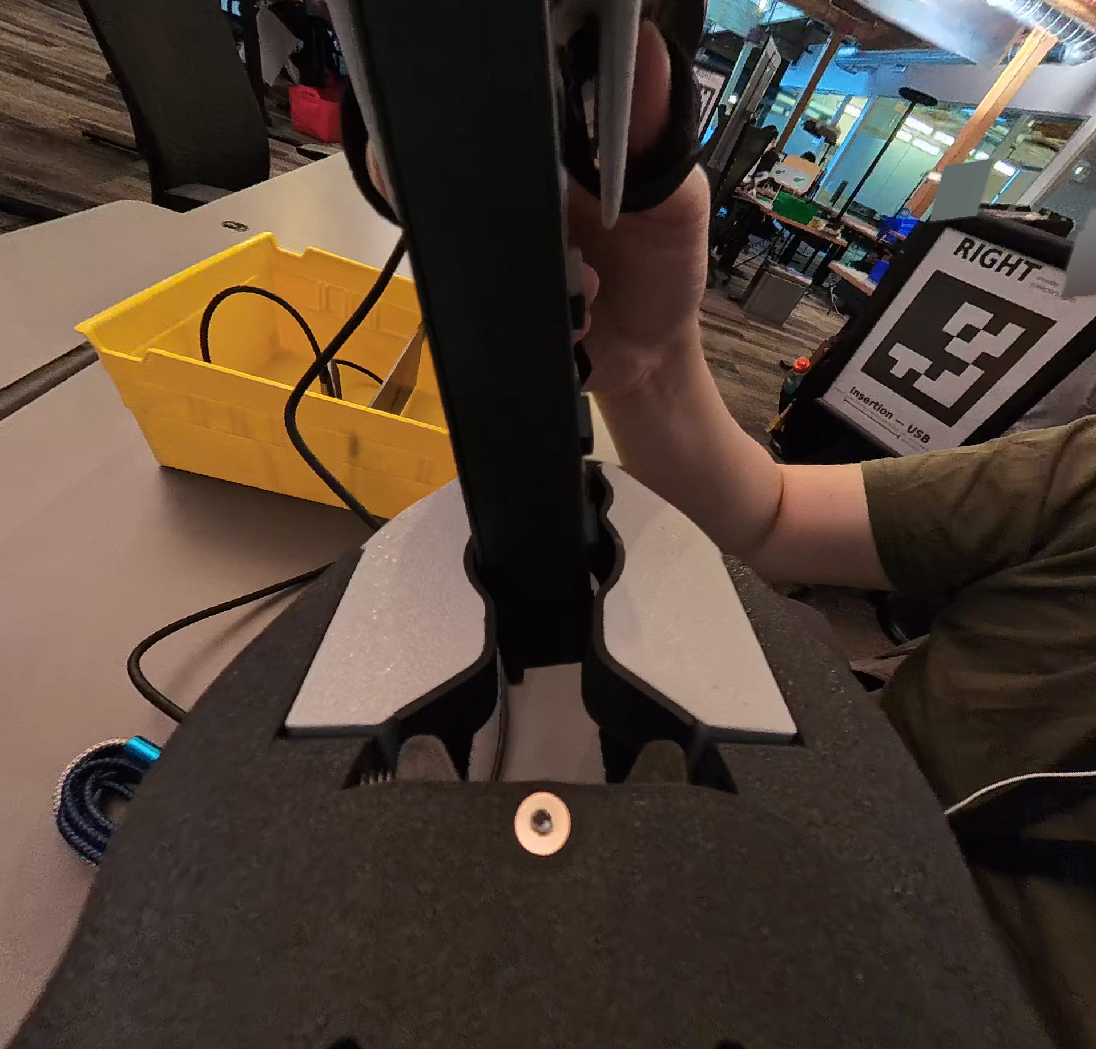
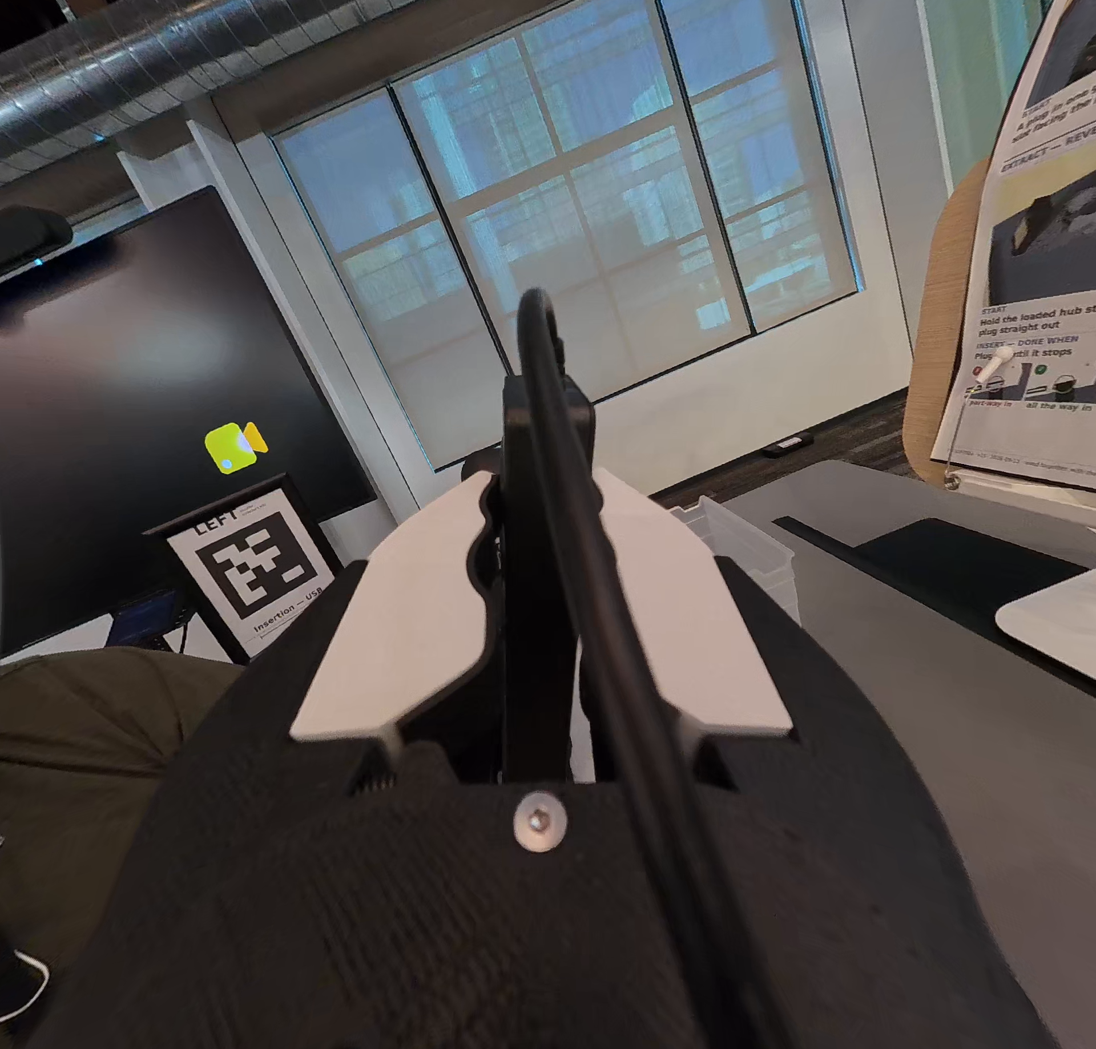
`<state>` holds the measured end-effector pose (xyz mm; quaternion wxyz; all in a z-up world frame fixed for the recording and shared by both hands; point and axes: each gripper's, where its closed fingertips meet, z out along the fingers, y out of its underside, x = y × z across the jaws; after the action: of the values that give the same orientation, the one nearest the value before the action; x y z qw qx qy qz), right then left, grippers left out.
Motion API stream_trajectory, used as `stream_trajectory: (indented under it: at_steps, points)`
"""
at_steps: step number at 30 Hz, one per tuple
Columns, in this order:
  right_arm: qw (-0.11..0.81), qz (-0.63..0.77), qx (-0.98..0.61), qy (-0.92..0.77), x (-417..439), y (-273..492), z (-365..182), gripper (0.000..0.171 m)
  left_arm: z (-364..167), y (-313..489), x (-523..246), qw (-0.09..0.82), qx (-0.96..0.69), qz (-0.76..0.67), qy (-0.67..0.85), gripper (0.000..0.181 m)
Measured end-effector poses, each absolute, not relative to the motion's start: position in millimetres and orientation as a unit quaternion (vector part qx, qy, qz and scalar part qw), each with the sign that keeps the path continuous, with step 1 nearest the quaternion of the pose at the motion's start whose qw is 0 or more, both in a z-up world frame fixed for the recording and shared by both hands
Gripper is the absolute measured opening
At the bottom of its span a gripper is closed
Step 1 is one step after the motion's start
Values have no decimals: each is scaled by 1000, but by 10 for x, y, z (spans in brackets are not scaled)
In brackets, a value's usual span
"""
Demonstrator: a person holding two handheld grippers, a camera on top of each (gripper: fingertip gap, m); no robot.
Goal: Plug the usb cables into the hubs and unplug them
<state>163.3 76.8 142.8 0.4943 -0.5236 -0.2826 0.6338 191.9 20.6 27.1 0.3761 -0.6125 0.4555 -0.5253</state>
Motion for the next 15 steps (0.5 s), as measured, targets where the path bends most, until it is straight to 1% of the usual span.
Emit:
stream_trajectory:
  at_steps: [3, 6, 10, 12, 15]
  points:
    - [494, 632, -524, -286, 1599, 759, 1413, 26, 311, 226, 1910, 371, -611, -546, 436, 27]
    - [492, 627, -527, -295, 1582, 747, 1400, 26, 262, 252, 1881, 367, -619, -530, 449, 27]
    - [523, 608, -511, -309, 1542, 677, 1482, 28, 322, 228, 1867, 372, -609, -539, 448, 26]
    - [530, 589, -516, -326, 1502, 630, 1487, 37, 345, 208, 1882, 373, -604, -547, 443, 26]
    - [541, 552, -538, -336, 1482, 630, 1466, 43, 423, 178, 1896, 369, -592, -579, 422, 26]
